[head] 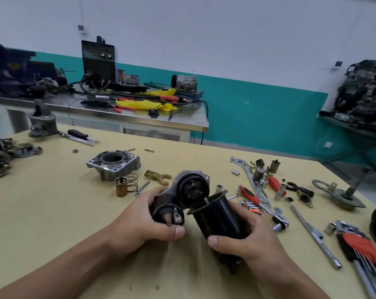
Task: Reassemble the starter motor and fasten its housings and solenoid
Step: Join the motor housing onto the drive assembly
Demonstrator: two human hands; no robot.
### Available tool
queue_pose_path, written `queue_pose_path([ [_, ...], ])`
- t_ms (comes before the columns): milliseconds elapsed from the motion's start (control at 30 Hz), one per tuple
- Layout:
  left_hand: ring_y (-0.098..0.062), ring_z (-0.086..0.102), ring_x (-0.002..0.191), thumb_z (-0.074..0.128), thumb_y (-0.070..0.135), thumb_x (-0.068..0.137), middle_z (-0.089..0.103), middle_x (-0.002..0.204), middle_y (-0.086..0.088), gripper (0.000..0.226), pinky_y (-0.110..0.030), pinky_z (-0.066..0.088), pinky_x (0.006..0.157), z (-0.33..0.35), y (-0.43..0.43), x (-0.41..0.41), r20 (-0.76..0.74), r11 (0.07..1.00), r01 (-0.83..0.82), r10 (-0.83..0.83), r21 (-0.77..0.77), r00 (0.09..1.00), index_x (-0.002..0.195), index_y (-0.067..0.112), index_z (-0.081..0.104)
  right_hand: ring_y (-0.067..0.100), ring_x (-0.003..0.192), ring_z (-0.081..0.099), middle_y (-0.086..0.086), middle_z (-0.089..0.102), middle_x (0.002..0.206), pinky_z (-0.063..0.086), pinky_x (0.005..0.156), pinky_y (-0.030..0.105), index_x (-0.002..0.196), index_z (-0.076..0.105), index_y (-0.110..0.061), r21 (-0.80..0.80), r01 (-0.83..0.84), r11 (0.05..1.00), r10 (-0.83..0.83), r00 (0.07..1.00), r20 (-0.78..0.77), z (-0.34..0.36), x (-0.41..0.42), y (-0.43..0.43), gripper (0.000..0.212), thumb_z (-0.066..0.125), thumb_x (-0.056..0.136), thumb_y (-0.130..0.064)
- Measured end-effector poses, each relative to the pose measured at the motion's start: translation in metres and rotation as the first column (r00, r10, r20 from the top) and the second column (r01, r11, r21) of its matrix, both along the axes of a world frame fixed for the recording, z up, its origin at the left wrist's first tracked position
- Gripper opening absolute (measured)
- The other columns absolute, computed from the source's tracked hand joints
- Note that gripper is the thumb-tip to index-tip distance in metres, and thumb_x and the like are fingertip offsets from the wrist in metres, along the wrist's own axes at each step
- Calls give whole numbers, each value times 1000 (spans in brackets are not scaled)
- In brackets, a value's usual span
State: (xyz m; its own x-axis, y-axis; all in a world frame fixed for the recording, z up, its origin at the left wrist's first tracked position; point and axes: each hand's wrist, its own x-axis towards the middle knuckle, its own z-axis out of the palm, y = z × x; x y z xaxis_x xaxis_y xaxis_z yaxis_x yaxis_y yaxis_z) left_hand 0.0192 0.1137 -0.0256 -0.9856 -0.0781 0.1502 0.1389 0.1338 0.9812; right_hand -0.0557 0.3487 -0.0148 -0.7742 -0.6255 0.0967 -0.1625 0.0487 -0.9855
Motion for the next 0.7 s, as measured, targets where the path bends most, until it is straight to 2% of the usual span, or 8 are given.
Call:
queue_pose_path([
  [67,-11,70,101,91,33,50,73,111,6,84,-16,51,82,3,2,2,-82,985,-62,49,-160,995,126,26,57,13,91,74,-4,77,99,57,67,20,104,75,-41,-9,2,1000,-2,999,-41,-1,2,-1,63,92,50,-13],
  [167,-8,69,102,94,28,52,71,113,12,86,-13,51,82,4,7,4,-175,960,-99,54,-261,983,127,35,52,16,91,74,-2,77,99,57,68,22,113,73,-35,-12,43,999,-44,995,-93,-4,4,-2,68,92,51,-14],
  [300,-20,72,81,93,10,57,69,100,0,92,-25,58,68,6,13,8,-175,966,-25,-21,-257,984,131,41,48,14,86,74,-5,76,95,57,63,23,108,71,-47,3,71,997,-69,987,-146,-6,7,-4,67,92,51,-18],
  [367,-19,70,79,94,16,54,63,102,10,99,-32,60,68,7,13,9,-201,929,-77,3,-361,980,134,43,43,13,87,73,-6,76,96,58,64,25,112,70,-44,19,98,995,-93,981,-173,-7,7,-4,68,92,52,-21],
  [500,-7,61,100,93,32,50,45,120,27,107,-26,57,80,11,11,9,-292,800,-179,4,-573,956,140,41,36,11,93,72,-7,75,103,58,72,25,124,65,-35,44,133,990,-119,966,-231,-8,7,-3,75,92,54,-26],
  [567,-6,59,104,95,35,50,42,122,28,111,-22,55,84,14,9,10,-255,807,-134,-21,-575,967,141,42,33,13,91,72,-6,74,103,57,70,25,126,65,-34,40,144,989,-130,959,-251,-8,7,-3,76,92,56,-25],
  [633,3,50,118,95,45,48,39,127,35,116,-6,42,91,15,6,12,-236,775,-109,-53,-622,970,142,47,27,14,85,72,-4,74,100,54,66,24,127,65,-32,23,152,988,-141,957,-255,-8,7,-4,76,92,57,-23],
  [700,8,43,127,95,51,47,40,132,35,119,-1,35,95,18,0,15,-170,810,-26,-92,-586,981,143,52,24,13,82,72,-4,74,98,53,65,23,126,65,-34,11,147,989,-139,952,-272,-8,9,-5,73,91,59,-22],
])
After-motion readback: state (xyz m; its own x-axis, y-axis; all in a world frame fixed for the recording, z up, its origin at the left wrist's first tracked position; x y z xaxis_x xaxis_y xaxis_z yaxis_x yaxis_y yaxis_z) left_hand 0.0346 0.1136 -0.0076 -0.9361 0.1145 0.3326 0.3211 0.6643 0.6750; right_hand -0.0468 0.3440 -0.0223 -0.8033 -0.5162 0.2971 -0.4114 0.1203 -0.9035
